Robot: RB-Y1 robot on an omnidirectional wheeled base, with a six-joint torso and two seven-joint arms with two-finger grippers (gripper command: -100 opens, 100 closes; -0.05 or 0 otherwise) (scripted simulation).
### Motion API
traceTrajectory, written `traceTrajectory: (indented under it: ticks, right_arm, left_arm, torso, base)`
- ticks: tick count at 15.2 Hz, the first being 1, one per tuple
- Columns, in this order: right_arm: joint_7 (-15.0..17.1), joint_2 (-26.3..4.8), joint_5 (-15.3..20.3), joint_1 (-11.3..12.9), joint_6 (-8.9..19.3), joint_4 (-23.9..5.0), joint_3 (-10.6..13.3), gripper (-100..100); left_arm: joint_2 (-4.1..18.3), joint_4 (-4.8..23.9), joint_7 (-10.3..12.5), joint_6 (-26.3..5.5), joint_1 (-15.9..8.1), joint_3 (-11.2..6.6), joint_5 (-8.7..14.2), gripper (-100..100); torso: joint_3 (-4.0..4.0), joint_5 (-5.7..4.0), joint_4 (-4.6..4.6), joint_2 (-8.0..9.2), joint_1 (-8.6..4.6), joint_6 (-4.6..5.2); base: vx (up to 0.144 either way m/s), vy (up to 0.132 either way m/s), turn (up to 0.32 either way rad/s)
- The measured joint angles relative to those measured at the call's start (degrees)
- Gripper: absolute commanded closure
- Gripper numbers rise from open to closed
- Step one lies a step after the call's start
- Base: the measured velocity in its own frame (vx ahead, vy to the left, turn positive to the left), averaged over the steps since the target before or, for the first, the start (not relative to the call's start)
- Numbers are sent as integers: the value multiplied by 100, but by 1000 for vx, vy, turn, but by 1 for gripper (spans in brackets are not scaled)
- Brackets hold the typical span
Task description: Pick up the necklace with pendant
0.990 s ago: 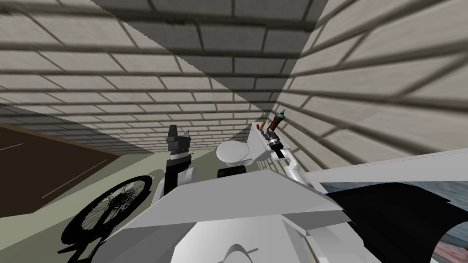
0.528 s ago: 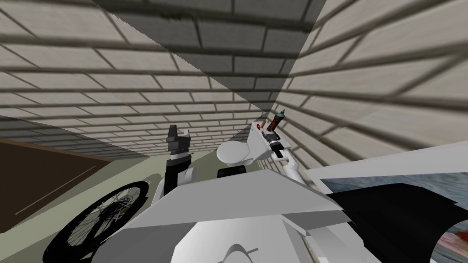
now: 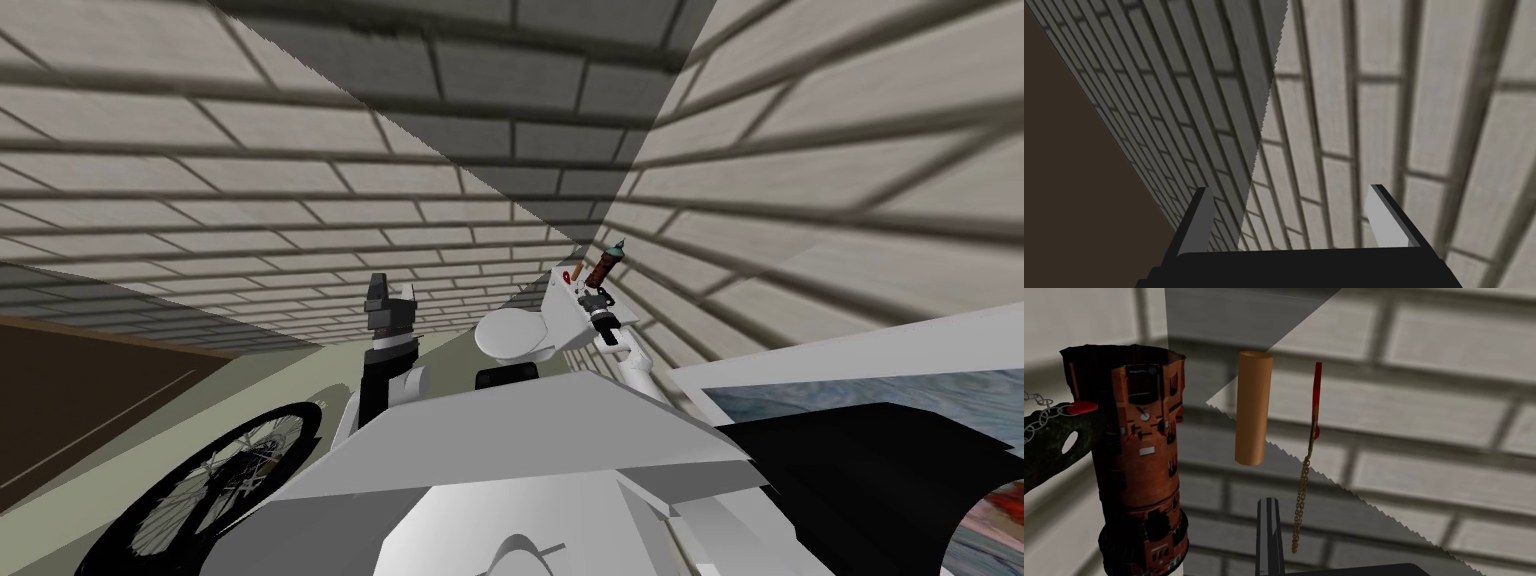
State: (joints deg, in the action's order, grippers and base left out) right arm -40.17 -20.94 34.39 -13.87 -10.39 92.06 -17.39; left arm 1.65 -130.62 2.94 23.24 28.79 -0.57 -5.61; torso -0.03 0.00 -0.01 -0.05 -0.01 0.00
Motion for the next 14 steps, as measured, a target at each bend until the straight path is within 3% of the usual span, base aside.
traceTrajectory:
  ticks: [2,3,14]
  right_arm:
    - [0,0,0,0,0,0,0,100]
    - [0,0,0,0,0,0,0,-100]
    - [-762,137,510,-87,-581,320,211,-100]
  left_arm:
    - [0,0,0,0,0,0,0,0]
    - [0,0,0,0,0,0,0,0]
    - [1,0,0,0,0,-1,0,0]
  torso:
    - [0,0,0,1,-2,0]
    - [0,-1,0,1,-2,0]
    - [4,-6,3,5,-34,-4]
  base:
    - [0,0,0]
    - [-12,-23,50]
    - [-17,-77,61]
